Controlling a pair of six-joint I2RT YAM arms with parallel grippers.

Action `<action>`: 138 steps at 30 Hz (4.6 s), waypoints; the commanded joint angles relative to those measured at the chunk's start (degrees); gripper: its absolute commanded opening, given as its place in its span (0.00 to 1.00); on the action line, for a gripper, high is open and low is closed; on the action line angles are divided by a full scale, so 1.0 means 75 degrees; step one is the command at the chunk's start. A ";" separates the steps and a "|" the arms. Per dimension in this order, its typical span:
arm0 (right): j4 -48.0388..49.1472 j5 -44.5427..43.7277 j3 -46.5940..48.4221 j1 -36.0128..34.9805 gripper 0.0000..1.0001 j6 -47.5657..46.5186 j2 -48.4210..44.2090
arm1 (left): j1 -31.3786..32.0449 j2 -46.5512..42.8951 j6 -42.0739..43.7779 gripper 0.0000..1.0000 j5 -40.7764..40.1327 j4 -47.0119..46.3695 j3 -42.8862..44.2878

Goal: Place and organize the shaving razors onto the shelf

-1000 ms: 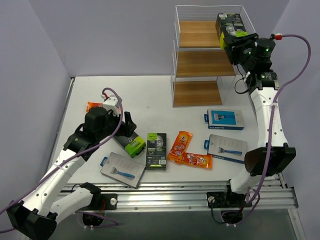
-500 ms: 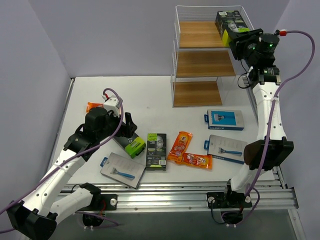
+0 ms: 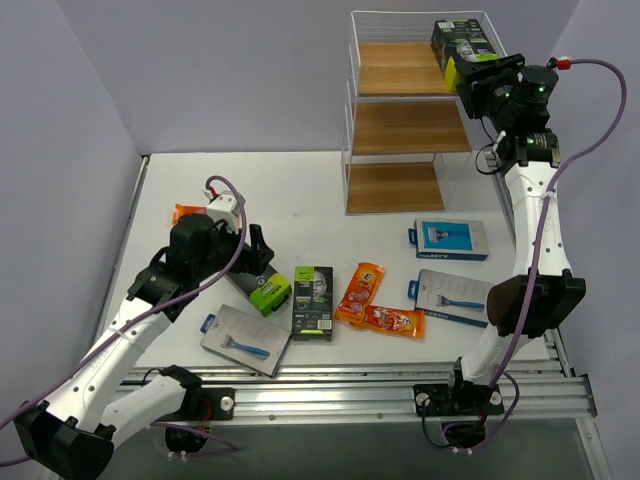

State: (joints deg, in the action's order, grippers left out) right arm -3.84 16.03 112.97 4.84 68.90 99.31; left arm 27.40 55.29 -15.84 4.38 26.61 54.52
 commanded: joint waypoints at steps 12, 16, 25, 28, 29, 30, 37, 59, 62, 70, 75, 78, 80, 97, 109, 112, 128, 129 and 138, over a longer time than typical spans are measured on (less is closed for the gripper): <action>0.0242 0.0417 -0.0190 0.0151 0.49 -0.0316 -0.0842 | -0.0137 -0.0118 0.0189 0.94 -0.0162 -0.0079 0.0383; 0.0289 0.0686 -0.0822 0.0268 0.50 -0.0433 -0.1404 | -0.0137 -0.0200 0.0260 0.94 -0.0443 -0.0032 0.0383; 0.0313 0.1318 -0.3047 0.0304 0.63 -0.1475 -0.3161 | -0.0149 -0.0411 0.0342 0.94 -0.1334 -0.0056 0.0324; 0.0009 0.1390 -0.3564 0.0210 0.72 -0.1932 -0.3736 | -0.0149 -0.0434 0.0295 0.94 -0.1697 -0.0079 0.0277; -0.0062 0.1401 -0.3949 0.0175 0.81 -0.2038 -0.4050 | -0.0138 -0.0446 0.0214 0.94 -0.1779 -0.0079 0.0254; -0.0190 0.1343 -0.4127 0.0105 0.84 -0.2259 -0.4227 | -0.0149 -0.0457 0.0190 0.94 -0.1919 -0.0103 0.0231; -0.0357 0.0687 -0.6072 -0.1472 0.96 -0.2894 -0.5646 | -0.0172 -0.0107 -0.0010 0.94 -0.2119 0.0072 0.0428; 0.2070 -0.3203 -0.9005 -0.8379 0.26 -0.1899 -0.3938 | -0.0899 -0.0434 0.0072 0.98 -0.2424 -0.0115 0.0055; 0.2280 -0.3508 -0.8840 -0.8823 0.23 -0.1700 -0.3352 | -0.0899 -0.0551 0.0037 0.98 -0.2401 -0.0091 0.0031; 0.2879 -0.4059 -0.8606 -0.9130 0.27 -0.0575 -0.2145 | -0.0899 -0.0715 -0.0021 0.96 -0.2483 -0.0068 -0.0039; 0.2680 -0.4223 -0.8138 -0.9445 0.31 -0.0223 -0.1418 | -0.0887 -0.0774 -0.0056 0.96 -0.2459 -0.0056 -0.0051; 0.2726 -0.4481 -0.8125 -0.9645 0.31 0.0187 -0.1253 | -0.0887 -0.0809 -0.0068 0.96 -0.2378 -0.0068 -0.0063; 0.2948 -0.4575 -0.8195 -0.9739 0.31 0.0398 -0.1089 | -0.0887 -0.0832 -0.0068 0.96 -0.2366 -0.0068 -0.0074; 0.0807 -0.5769 -0.7704 -1.0126 0.45 0.1406 -0.0550 | -0.0817 -0.0926 -0.0080 0.96 -0.2272 -0.0068 -0.0109; -0.0653 -0.6579 -0.7479 -1.0079 0.50 0.1431 -0.0713 | -0.0794 -0.0938 -0.0080 0.96 -0.2190 -0.0079 -0.0121; 0.0017 -0.6486 -0.7773 -1.0067 0.43 0.1289 -0.0831 | -0.0770 -0.0926 -0.0080 0.96 -0.2166 -0.0091 -0.0121; 0.1238 -0.6275 -0.7457 -1.0032 0.37 0.1454 -0.0316 | -0.0466 -0.0914 -0.0033 0.96 -0.2166 -0.0091 -0.0133; 0.1250 -0.6240 -0.7410 -1.0032 0.37 0.1453 -0.0269 | -0.0454 -0.0926 -0.0033 0.96 -0.2178 -0.0091 -0.0133; 0.1589 -0.5888 -0.7340 -0.9880 0.31 0.1500 0.0153 | -0.0325 -0.1020 -0.0021 0.96 -0.2190 -0.0079 -0.0133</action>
State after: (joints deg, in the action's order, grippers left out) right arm 7.07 -27.22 56.45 -70.17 79.44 99.92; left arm 24.47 48.71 -16.08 -12.12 27.62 53.28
